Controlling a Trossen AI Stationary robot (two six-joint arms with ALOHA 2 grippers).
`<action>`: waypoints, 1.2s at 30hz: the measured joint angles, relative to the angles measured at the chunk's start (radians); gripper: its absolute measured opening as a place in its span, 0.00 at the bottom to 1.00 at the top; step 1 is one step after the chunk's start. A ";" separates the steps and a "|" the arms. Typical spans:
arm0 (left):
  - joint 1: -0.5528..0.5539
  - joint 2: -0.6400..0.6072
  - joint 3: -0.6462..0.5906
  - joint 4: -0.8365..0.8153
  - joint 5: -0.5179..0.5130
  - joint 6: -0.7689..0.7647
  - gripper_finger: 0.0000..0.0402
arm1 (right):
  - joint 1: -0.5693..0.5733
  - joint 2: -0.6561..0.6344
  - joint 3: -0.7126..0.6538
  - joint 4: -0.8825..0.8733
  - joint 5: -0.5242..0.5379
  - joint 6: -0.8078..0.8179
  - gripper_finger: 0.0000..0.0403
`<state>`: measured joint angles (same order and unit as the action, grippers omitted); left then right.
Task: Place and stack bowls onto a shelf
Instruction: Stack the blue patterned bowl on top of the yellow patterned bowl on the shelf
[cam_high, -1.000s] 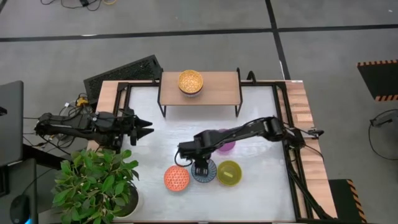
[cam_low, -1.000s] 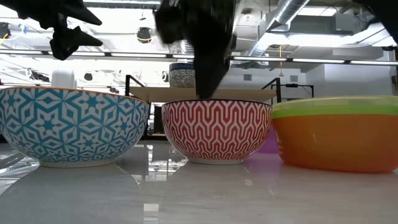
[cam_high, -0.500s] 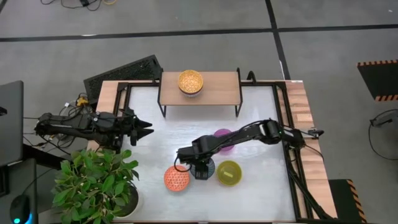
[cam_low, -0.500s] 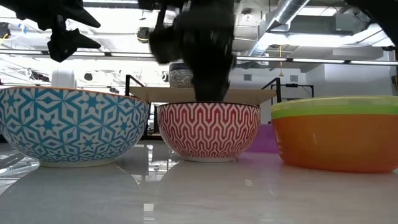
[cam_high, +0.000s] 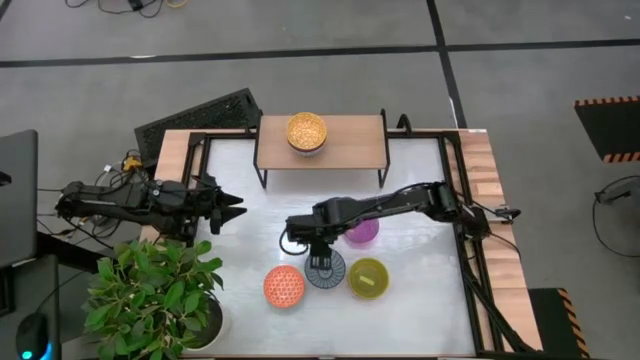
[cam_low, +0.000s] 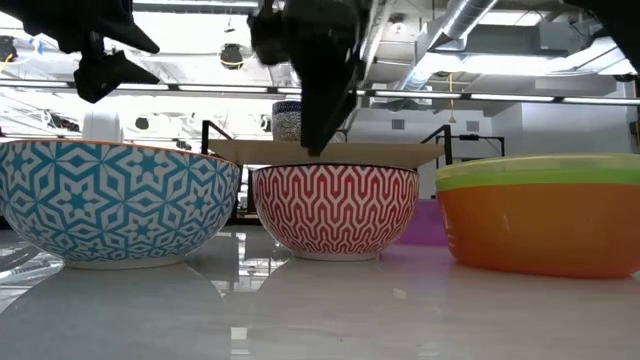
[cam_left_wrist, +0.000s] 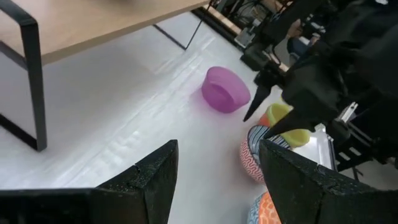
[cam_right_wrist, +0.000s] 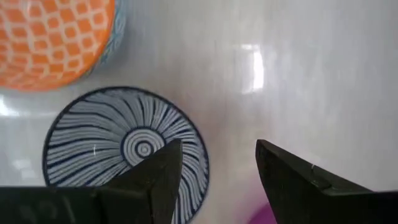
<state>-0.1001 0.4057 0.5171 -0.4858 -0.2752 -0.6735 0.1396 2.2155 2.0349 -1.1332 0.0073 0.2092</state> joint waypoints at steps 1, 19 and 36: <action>0.000 0.000 0.000 -0.006 0.000 0.000 0.52 | -0.002 0.004 -0.001 -0.003 -0.014 -0.017 0.57; 0.000 0.000 0.000 -0.022 -0.071 -0.002 0.52 | -0.033 0.031 -0.234 0.104 -0.097 -0.151 0.41; 0.000 0.000 0.000 -0.050 -0.220 -0.180 0.52 | -0.127 -0.107 -0.244 0.005 -0.061 -0.342 0.11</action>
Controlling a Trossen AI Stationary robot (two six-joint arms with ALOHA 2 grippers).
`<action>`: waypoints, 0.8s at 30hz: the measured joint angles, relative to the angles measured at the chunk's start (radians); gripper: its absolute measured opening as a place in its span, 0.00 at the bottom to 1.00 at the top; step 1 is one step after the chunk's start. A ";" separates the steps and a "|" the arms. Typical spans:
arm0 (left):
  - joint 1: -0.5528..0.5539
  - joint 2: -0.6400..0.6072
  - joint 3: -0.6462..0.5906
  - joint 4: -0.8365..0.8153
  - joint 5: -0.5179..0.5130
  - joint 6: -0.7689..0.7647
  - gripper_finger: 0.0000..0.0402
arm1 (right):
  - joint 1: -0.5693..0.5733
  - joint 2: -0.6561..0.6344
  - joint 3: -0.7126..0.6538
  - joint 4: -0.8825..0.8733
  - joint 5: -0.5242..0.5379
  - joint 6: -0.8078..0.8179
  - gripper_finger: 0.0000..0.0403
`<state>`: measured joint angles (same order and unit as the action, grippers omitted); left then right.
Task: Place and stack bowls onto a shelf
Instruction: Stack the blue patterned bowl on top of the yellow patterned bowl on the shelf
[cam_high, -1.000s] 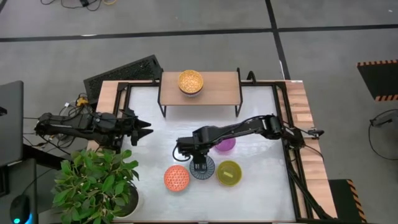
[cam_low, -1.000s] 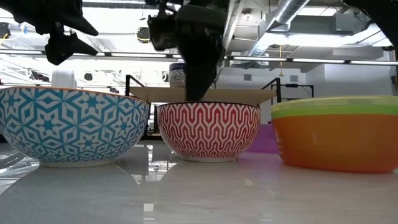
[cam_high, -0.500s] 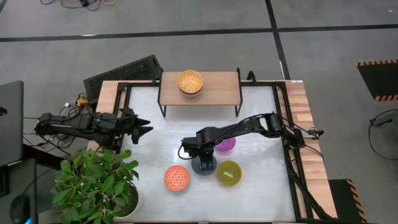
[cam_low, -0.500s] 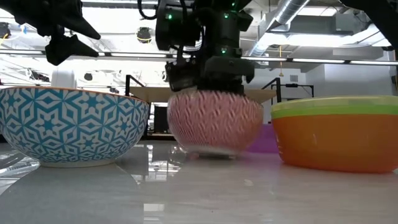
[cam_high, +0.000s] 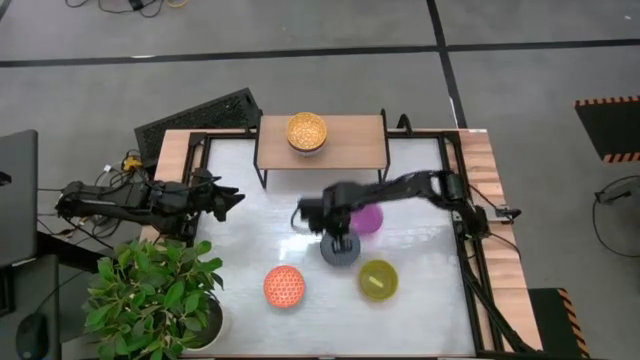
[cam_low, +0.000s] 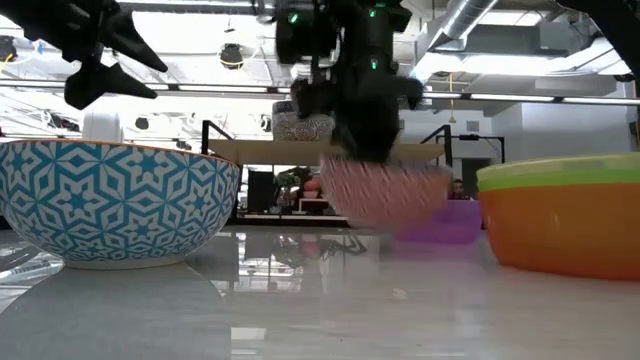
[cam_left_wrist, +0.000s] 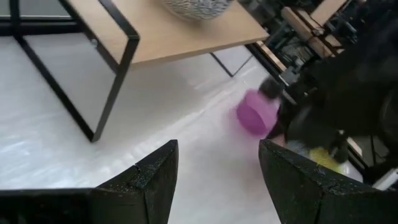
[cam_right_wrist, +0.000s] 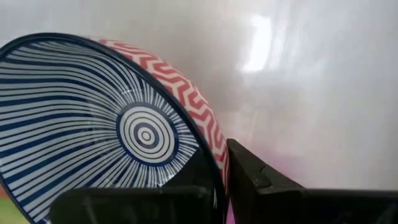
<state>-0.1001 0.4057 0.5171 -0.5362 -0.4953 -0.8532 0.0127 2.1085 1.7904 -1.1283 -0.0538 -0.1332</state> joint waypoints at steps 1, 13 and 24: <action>0.000 0.000 0.000 -0.005 -0.006 -0.008 0.52 | -0.016 -0.029 0.004 0.000 0.001 -0.016 0.11; 0.000 0.000 0.000 -0.057 -0.134 -0.098 0.52 | -0.246 -0.375 0.004 0.124 -0.047 0.057 0.11; 0.000 0.000 0.000 -0.058 -0.149 -0.141 0.52 | -0.468 -0.467 0.005 0.588 -0.018 0.461 0.11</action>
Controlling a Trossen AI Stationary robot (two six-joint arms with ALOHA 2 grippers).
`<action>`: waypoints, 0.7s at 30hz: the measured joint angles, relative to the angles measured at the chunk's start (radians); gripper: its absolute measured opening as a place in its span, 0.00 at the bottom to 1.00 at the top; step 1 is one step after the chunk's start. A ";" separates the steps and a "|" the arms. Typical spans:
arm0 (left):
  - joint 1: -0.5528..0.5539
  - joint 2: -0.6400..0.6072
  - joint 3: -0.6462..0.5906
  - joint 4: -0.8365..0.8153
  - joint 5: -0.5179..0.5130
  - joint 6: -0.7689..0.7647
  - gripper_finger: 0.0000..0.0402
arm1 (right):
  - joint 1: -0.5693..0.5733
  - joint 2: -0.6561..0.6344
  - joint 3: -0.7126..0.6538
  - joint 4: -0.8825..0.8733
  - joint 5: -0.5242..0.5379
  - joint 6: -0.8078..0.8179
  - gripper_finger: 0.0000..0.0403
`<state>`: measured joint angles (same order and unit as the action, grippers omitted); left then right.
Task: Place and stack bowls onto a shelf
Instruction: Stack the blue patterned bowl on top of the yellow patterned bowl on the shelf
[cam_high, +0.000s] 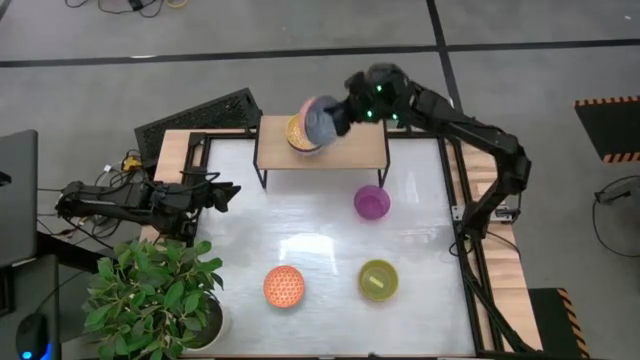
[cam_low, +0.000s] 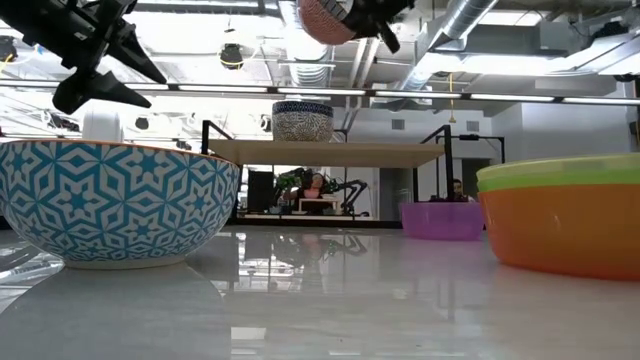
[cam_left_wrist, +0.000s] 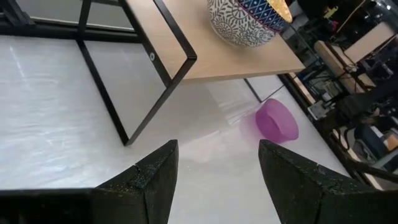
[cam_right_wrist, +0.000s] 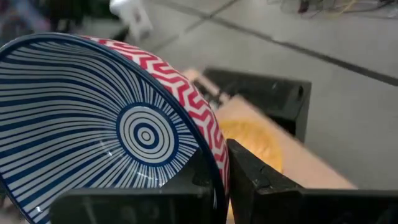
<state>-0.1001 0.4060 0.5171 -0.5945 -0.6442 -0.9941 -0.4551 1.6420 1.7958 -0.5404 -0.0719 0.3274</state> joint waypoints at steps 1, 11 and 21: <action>0.000 0.000 0.000 0.000 0.001 -0.002 0.52 | -0.018 0.007 0.000 0.028 -0.001 0.021 0.11; 0.000 0.000 0.000 -0.002 0.009 -0.016 0.52 | -0.105 0.167 0.032 0.064 -0.074 0.093 0.11; 0.000 0.000 0.000 -0.050 0.009 -0.050 0.52 | -0.101 0.316 0.184 -0.042 -0.169 0.089 0.11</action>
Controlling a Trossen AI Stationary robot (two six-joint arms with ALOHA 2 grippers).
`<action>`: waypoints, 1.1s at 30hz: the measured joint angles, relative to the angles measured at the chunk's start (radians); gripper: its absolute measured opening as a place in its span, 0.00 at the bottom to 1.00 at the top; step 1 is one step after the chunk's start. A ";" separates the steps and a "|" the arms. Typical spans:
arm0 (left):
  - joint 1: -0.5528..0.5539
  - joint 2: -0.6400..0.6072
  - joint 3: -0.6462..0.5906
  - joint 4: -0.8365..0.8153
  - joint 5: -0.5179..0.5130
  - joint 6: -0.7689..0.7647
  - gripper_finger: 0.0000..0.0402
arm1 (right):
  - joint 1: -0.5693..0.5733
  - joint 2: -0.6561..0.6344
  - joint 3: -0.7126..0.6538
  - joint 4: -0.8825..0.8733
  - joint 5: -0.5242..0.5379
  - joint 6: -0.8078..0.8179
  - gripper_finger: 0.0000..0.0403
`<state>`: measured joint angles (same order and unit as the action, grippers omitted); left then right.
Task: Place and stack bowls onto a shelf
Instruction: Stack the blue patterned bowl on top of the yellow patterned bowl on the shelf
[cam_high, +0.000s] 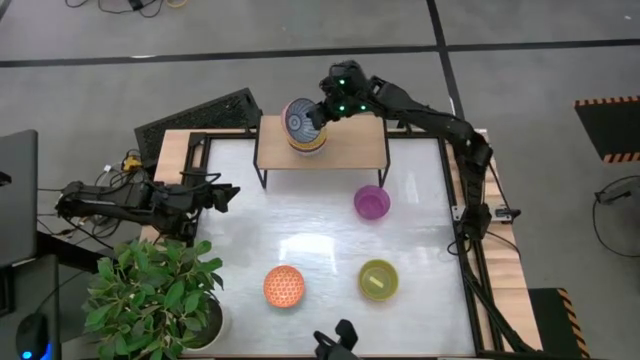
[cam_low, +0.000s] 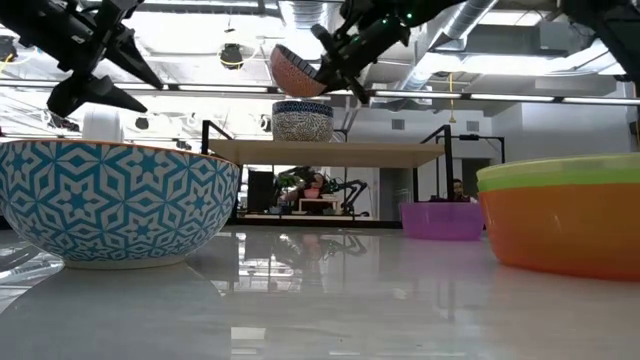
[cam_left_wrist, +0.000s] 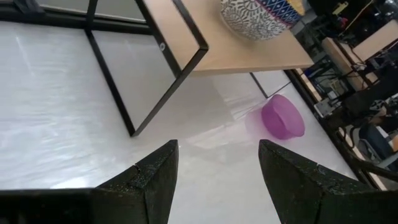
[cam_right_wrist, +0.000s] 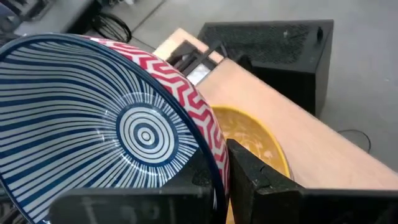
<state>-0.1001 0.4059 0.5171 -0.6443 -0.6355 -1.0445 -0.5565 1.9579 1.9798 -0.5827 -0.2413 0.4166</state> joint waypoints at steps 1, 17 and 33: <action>0.000 0.000 0.000 -0.008 -0.001 -0.005 0.52 | -0.001 0.006 0.015 -0.017 -0.001 -0.003 0.11; 0.000 0.000 0.000 -0.025 -0.025 -0.034 0.52 | -0.024 0.012 0.038 -0.168 0.004 -0.061 0.11; 0.000 0.000 0.000 -0.024 -0.030 -0.041 0.52 | -0.028 0.011 0.038 -0.166 0.003 -0.085 0.11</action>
<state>-0.1001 0.4058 0.5167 -0.6685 -0.6654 -1.0855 -0.5846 1.9694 2.0175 -0.7486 -0.2386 0.3317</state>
